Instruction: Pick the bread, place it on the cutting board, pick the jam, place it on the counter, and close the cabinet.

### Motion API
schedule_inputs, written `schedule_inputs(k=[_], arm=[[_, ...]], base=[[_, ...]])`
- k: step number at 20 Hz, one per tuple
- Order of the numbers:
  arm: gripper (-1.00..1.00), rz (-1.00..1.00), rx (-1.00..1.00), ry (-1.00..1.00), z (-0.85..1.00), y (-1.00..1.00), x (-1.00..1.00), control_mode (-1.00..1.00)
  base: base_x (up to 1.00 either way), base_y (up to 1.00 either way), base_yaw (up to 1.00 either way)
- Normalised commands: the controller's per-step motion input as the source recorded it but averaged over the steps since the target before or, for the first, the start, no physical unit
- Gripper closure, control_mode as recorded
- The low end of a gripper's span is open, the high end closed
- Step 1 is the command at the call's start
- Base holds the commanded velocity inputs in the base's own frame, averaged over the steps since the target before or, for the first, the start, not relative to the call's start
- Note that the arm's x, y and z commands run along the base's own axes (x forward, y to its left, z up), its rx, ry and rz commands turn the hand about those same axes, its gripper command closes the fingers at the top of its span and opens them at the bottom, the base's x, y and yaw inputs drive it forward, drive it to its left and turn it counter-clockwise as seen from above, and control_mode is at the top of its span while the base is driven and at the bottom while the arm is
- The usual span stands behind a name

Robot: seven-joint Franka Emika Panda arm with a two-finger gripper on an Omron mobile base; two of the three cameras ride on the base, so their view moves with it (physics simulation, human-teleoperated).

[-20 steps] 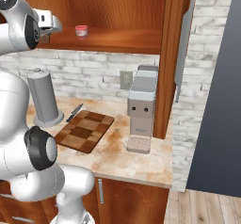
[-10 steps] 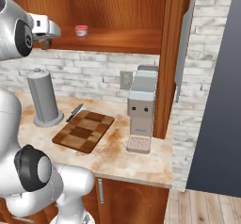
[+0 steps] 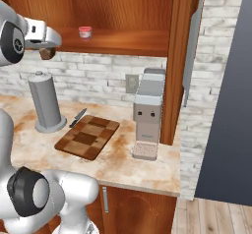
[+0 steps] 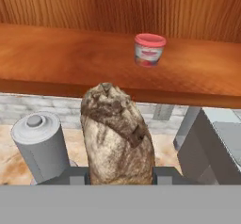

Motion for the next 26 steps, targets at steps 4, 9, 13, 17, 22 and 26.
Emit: schedule_inputs(k=[4, 9, 13, 17, 22, 26], arm=[[1.00, -0.09, 0.00, 0.07, -0.08, -0.11, -0.43, -1.00], [1.00, -0.06, 0.00, 0.03, -0.23, -0.06, -0.35, -1.00], [1.00, -0.03, 0.00, 0.01, -0.32, 0.00, -0.18, -1.00], [1.00, 0.00, 0.00, 0.01, -0.35, 0.00, 0.00, -1.00], [1.00, 0.00, 0.00, 0.04, -0.33, 0.00, 0.00, -1.00], [1.00, 0.00, 0.00, 0.05, -0.32, 0.00, 0.00, -1.00]], base=[[0.00, 0.00, 0.00], [0.00, 0.00, 0.00], [0.00, 0.00, 0.00], [0.00, 0.00, 0.00], [0.00, 0.00, 0.00], [0.00, 0.00, 0.00]])
